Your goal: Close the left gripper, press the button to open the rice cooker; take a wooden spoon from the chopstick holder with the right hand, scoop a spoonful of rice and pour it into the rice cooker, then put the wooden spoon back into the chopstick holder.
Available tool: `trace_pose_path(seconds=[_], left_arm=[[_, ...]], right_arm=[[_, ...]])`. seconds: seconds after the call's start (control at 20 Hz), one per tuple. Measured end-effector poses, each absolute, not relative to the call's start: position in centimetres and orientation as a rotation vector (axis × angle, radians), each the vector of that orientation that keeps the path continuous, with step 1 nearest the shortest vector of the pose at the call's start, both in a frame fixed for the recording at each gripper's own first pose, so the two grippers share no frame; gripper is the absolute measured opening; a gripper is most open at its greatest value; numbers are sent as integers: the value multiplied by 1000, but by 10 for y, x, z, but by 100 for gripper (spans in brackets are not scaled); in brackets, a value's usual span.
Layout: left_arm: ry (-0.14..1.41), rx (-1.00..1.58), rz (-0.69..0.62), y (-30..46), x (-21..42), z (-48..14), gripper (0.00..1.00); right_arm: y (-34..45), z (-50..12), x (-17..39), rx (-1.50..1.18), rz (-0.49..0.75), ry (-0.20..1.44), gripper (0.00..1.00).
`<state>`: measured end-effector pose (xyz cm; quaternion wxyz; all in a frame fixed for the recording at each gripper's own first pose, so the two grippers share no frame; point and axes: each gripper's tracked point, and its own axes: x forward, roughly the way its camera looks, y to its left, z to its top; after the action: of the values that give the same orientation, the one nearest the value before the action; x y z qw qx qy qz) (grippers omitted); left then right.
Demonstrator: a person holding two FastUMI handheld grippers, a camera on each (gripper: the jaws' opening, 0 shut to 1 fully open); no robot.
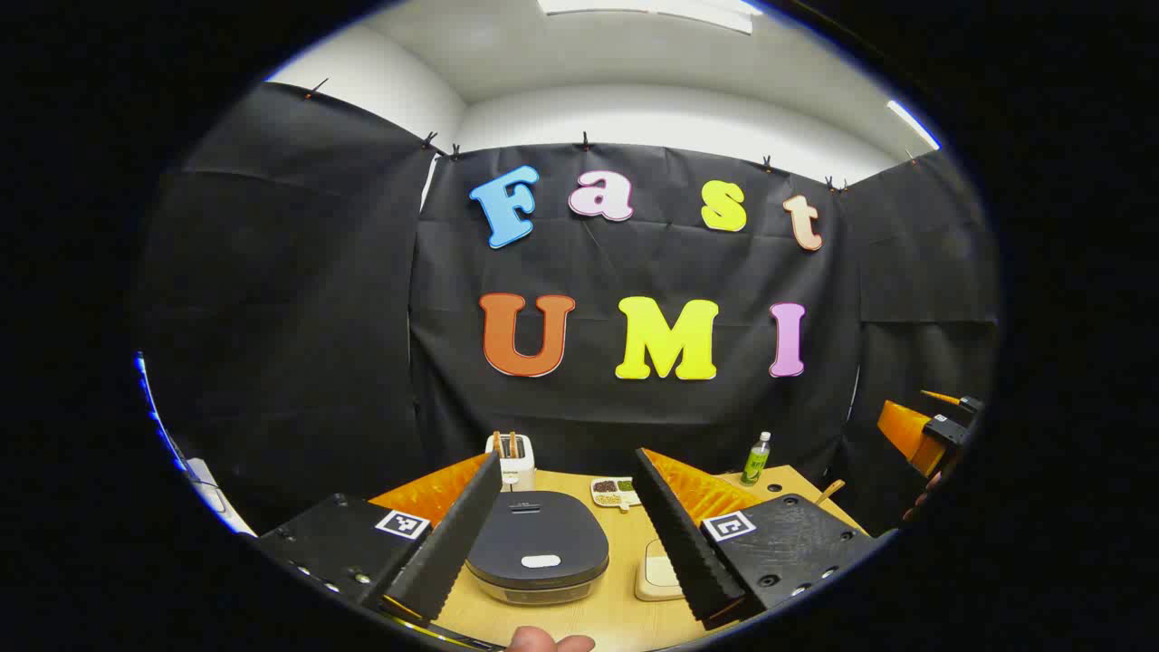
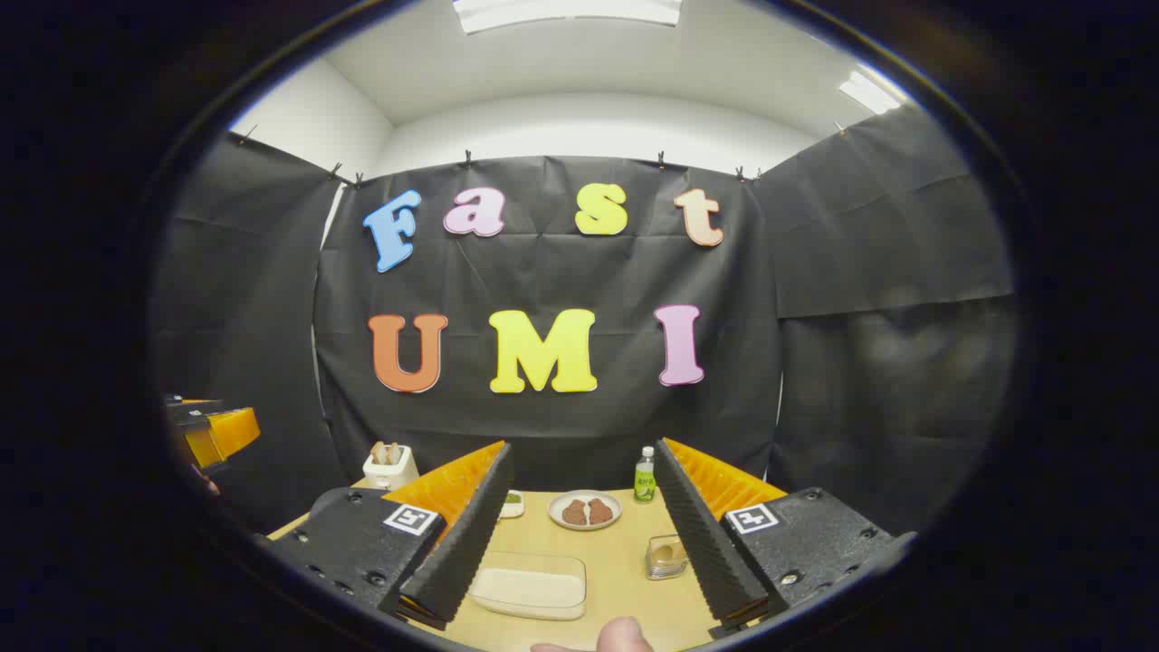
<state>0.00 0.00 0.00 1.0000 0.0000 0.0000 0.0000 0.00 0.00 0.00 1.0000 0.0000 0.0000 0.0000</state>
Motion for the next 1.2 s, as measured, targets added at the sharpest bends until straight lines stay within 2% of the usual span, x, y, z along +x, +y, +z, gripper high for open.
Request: trace_pose_path(seconds=[0.75, 1.2], left_arm=[[26, -28, 27, -16, 18, -2, 94], [54, -48, 27, -18, 16, -7, 94]], right_arm=[[-13, -2, 38, 38, 35, 9, 99], [-13, -5, 41, 47, 51, 14, 100]])
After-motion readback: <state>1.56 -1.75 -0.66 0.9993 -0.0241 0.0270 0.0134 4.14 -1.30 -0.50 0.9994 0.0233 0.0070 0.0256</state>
